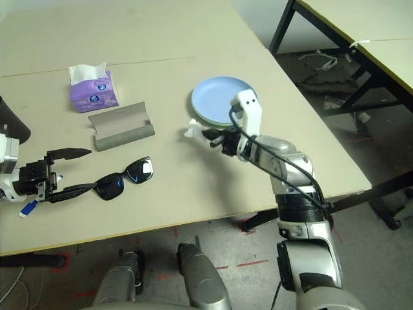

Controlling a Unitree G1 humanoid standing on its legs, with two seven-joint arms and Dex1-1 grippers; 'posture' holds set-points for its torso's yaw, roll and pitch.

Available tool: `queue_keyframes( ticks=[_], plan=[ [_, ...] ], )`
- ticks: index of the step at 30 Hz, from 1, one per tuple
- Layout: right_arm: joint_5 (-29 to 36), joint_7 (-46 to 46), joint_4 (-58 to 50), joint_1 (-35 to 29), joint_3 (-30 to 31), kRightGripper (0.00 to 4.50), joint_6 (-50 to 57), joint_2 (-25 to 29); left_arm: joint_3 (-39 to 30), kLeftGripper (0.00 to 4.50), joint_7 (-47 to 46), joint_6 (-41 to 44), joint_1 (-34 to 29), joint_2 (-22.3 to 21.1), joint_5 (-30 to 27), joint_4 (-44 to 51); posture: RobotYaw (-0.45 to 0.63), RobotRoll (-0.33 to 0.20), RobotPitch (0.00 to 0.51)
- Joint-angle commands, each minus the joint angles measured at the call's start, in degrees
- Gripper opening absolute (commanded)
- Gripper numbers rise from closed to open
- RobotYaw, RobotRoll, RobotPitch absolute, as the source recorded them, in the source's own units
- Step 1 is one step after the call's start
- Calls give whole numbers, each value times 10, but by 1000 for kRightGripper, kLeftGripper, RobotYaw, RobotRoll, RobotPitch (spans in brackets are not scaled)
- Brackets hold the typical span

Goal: Organize and tidy the items on the table.

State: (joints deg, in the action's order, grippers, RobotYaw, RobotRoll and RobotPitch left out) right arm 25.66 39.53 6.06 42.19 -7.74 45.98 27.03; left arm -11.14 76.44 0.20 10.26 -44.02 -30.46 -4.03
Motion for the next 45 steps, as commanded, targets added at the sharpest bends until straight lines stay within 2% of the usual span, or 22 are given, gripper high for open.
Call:
queue_keyframes(
  ticks=[1, 6, 11, 14, 19, 24, 25, 30, 33, 35, 39, 45],
  plan=[
    [-19, -18, 66, 23, -8, 21, -36, 7, 8, 4500, 4, -1, -2, 2, 8, -4, -212, 0, 215],
    [-107, -78, 203, 65, 11, 21, -147, 17, 6, 4500, -5, 2, -4, 4, 4, 6, -196, 0, 214],
    [-151, -104, 293, 101, 22, 21, -217, 7, 4, 4500, -11, 2, -13, 4, 3, 15, -188, 0, 219],
    [-151, -101, 310, 111, 21, 658, -226, -2, 2, 4500, -14, 3, -16, 3, 2, 18, -188, 0, 220],
    [-152, -86, 293, 103, 21, 2432, -218, 6, 0, 4500, -16, 3, -15, 2, 2, 12, -192, 0, 220],
    [-151, -48, 239, 82, 29, 4276, -178, 41, 0, 4500, -14, 2, -15, 2, 2, 6, -207, 0, 224],
    [-155, -36, 215, 75, 37, 4467, -163, 57, 1, 4500, -12, 1, -16, 2, 2, 3, -209, 0, 224],
    [-141, 71, 22, 44, 105, 4467, -46, 147, -8, 4500, 5, -10, -33, -3, -1, -5, -225, 0, 230],
    [-166, 115, -82, 46, 179, 4467, -11, 190, -17, 4500, 19, -25, -47, -8, 0, -15, -224, 0, 232],
    [-153, 167, -142, 61, 224, 4467, 13, 206, -23, 4500, 22, -28, -53, -12, -1, -19, -220, 0, 234],
    [-119, 216, -224, 121, 285, 4467, 81, 178, -37, 4500, 32, -33, -70, -19, -3, -20, -215, 0, 233],
    [-126, 229, -270, 188, 369, 4467, 112, 118, -56, 4500, 44, -46, -105, -34, -4, -8, -191, 0, 232]
  ],
)
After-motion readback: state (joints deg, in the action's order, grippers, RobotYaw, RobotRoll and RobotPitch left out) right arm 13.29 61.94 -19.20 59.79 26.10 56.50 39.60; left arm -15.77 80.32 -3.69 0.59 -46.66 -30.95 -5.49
